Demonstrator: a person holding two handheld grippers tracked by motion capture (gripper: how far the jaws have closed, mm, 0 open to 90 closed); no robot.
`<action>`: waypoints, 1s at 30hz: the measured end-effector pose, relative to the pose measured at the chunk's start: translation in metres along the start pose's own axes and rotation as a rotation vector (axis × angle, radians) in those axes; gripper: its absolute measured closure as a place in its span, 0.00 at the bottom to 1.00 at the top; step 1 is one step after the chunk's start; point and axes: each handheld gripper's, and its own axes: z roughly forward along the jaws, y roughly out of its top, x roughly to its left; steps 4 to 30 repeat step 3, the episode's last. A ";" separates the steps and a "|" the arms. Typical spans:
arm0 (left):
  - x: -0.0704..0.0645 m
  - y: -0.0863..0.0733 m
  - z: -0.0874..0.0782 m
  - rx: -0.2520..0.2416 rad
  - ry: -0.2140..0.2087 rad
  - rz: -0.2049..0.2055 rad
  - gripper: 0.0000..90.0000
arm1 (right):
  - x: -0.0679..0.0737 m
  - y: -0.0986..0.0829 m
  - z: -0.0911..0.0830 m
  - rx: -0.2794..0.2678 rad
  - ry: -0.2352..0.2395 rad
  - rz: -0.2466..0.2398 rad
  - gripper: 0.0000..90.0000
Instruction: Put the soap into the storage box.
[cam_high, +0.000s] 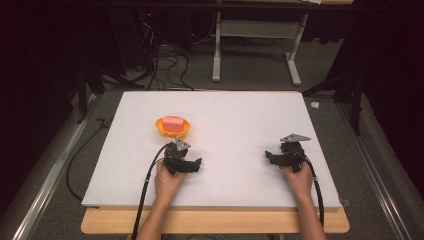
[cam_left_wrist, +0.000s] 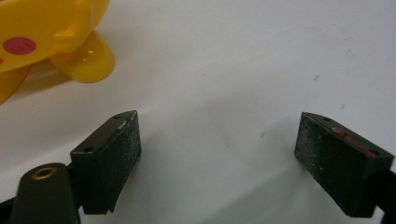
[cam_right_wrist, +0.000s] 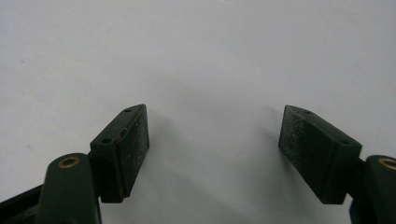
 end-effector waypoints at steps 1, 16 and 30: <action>0.000 0.000 0.000 0.000 0.000 0.000 0.17 | 0.000 0.000 0.000 0.000 0.000 0.000 0.28; 0.000 0.000 0.000 0.000 0.000 -0.001 0.17 | 0.000 0.000 0.000 0.001 -0.005 0.002 0.26; 0.000 0.000 0.000 0.000 0.000 -0.001 0.17 | 0.000 0.000 0.000 0.001 -0.005 0.002 0.26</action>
